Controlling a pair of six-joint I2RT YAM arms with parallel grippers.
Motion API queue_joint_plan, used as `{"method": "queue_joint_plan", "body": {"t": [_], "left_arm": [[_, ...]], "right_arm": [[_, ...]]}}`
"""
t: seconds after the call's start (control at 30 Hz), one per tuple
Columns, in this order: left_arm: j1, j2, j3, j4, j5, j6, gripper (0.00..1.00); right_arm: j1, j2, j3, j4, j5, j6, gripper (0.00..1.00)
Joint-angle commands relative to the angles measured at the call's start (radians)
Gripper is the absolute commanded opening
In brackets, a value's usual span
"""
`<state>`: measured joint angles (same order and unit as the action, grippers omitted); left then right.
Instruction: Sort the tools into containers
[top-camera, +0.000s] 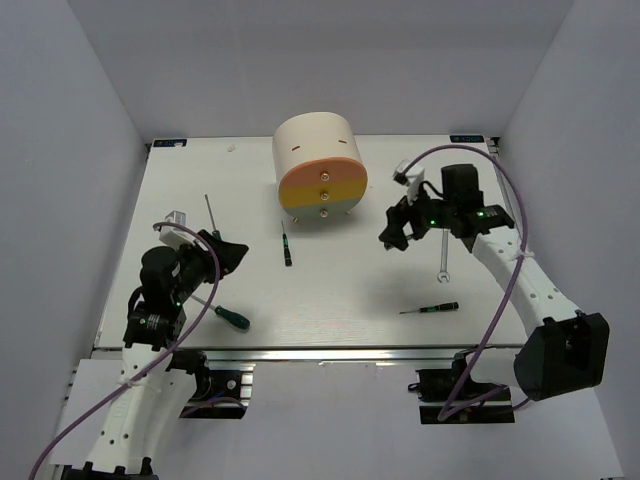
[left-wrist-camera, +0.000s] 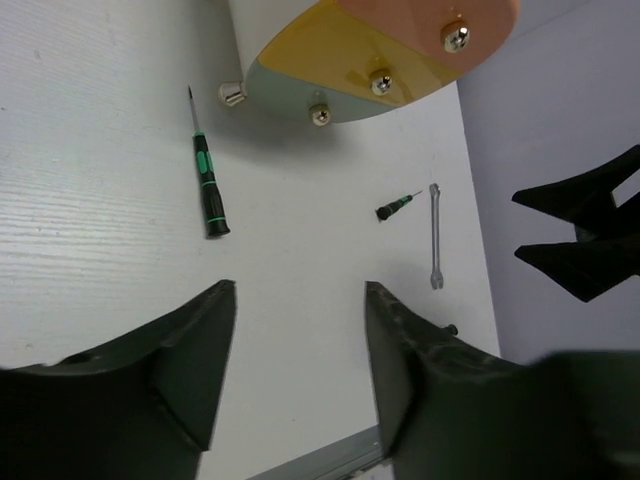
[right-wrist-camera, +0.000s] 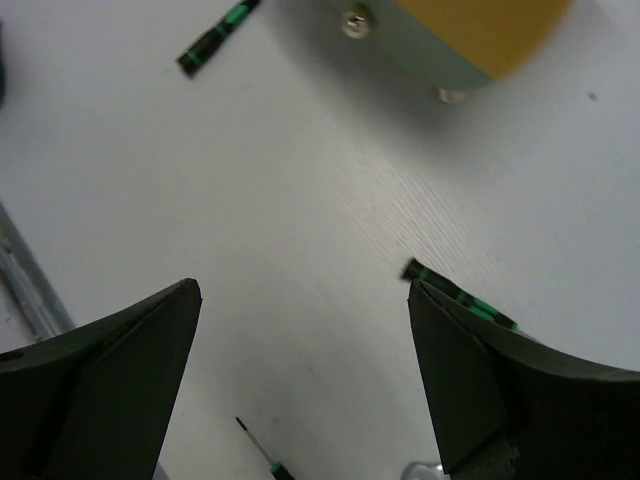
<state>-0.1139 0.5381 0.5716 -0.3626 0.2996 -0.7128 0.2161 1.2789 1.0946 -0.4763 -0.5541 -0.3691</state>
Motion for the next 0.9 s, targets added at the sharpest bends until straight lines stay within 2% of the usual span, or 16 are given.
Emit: {"method": "queue_joint_plan", "body": {"t": [0.0,0.03,0.07,0.1,0.13,0.17,0.2,0.23,0.3,0.43,0.6,0.87], "left_arm": [[0.002,-0.01,-0.022,0.014,0.009,-0.017,0.61],[0.002,-0.01,-0.027,0.014,0.01,-0.028,0.53],[0.002,-0.012,-0.032,0.014,0.007,-0.034,0.34],[0.002,-0.012,-0.036,0.014,0.004,-0.04,0.3],[0.002,-0.01,-0.039,0.019,-0.002,-0.051,0.29],[0.002,-0.009,-0.039,0.019,-0.004,-0.054,0.34],[0.002,-0.009,-0.033,0.016,-0.014,-0.06,0.41],[0.002,-0.006,-0.03,0.011,-0.022,-0.063,0.5],[0.002,0.0,-0.023,-0.001,-0.033,-0.066,0.66],[0.002,0.008,-0.018,-0.006,-0.04,-0.07,0.71],[0.002,0.011,-0.012,-0.018,-0.05,-0.068,0.71],[0.002,0.005,-0.027,-0.004,-0.056,-0.07,0.71]], "right_arm": [[0.098,-0.003,0.028,0.051,0.017,0.002,0.89],[0.106,0.008,0.037,0.109,0.026,0.127,0.81],[0.117,0.038,0.048,0.125,0.022,0.186,0.67],[0.147,0.052,0.059,0.14,0.034,0.25,0.49],[0.163,0.065,0.065,0.163,0.086,0.327,0.15],[0.176,0.08,0.067,0.218,0.1,0.466,0.16],[0.213,0.088,0.068,0.244,0.144,0.511,0.33],[0.233,0.094,0.074,0.267,0.178,0.556,0.42],[0.288,0.128,0.106,0.324,0.223,0.666,0.46],[0.342,0.232,0.22,0.338,0.33,0.846,0.62],[0.353,0.367,0.342,0.337,0.399,0.993,0.63],[0.356,0.496,0.462,0.358,0.424,1.019,0.61]]}}
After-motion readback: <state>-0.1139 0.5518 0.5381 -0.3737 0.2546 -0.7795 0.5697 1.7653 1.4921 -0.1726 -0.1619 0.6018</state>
